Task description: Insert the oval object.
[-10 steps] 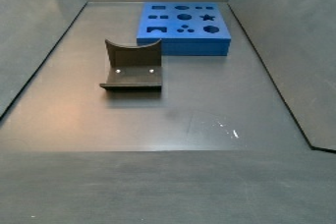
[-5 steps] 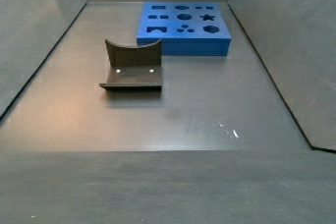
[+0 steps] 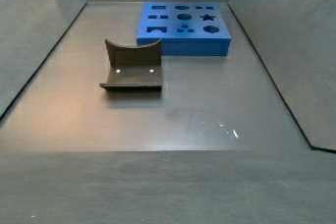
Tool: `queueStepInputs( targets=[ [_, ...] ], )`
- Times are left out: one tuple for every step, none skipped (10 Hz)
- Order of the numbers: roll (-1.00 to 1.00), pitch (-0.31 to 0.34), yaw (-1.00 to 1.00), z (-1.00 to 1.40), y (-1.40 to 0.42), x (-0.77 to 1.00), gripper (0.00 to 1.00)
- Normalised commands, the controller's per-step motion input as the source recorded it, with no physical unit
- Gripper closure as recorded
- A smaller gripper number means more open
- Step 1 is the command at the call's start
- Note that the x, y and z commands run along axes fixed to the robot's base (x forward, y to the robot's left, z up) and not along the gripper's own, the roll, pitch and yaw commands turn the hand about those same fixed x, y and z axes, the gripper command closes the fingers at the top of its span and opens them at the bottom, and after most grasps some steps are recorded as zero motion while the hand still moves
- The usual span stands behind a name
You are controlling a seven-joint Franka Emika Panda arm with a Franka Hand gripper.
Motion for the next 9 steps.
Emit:
queueStepInputs(
  targets=[
    [0.0, 0.011, -1.0, -0.37, -0.1, 0.0, 1.0],
    [0.0, 0.003, -1.0, -0.37, -0.1, 0.0, 1.0],
    [0.0, 0.01, -1.0, -0.28, -0.11, 0.0, 1.0],
    [0.0, 0.003, -1.0, -0.22, -0.11, 0.0, 1.0],
    [0.01, 0.0, -1.0, -0.26, -0.09, 0.0, 1.0],
    [0.0, 0.0, -1.0, -0.23, -0.11, 0.0, 1.0],
    [0.0, 0.019, -0.89, -0.16, -0.14, 0.09, 1.0],
    [0.0, 0.023, -0.75, -0.15, -0.17, 0.25, 1.0],
    [0.01, 0.017, -0.66, -0.19, -0.18, 0.35, 1.0]
  ],
)
